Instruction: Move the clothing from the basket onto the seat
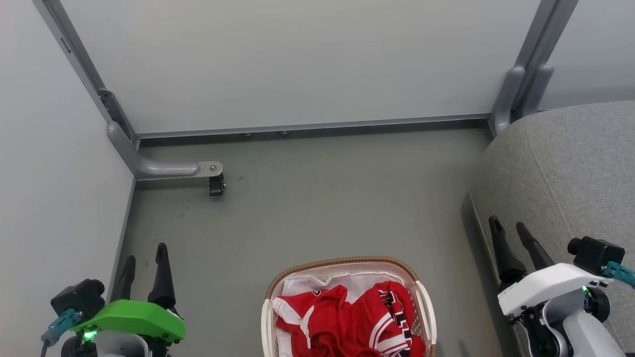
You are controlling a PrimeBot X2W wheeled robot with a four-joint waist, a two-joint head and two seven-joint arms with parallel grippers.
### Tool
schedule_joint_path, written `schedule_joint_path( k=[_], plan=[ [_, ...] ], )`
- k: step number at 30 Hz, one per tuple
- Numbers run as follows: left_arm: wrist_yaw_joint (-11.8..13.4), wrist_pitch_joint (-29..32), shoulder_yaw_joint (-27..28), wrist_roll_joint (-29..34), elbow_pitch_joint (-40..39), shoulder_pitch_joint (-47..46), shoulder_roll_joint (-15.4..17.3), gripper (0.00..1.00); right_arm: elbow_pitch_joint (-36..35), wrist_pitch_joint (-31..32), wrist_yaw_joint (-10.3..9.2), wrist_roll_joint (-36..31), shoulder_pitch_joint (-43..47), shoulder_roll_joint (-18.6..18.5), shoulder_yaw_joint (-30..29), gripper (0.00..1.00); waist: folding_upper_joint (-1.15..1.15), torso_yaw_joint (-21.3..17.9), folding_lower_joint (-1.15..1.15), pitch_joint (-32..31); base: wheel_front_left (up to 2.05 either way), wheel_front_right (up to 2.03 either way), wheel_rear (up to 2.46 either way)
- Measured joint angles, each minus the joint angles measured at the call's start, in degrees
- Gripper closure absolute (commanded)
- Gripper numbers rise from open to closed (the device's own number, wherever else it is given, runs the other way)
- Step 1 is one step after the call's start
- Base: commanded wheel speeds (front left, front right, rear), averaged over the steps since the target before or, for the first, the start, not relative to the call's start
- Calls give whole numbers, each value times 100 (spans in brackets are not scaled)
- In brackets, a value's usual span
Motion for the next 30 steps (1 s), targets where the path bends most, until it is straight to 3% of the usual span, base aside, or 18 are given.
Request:
schedule_joint_path(
  k=[30],
  plan=[
    [19, -402, 36, 1631, 16, 185, -181, 0, 181, -403, 1, -1629, 105, 63, 51, 0, 0, -82, 0, 5, 0, 0, 0]
  ],
)
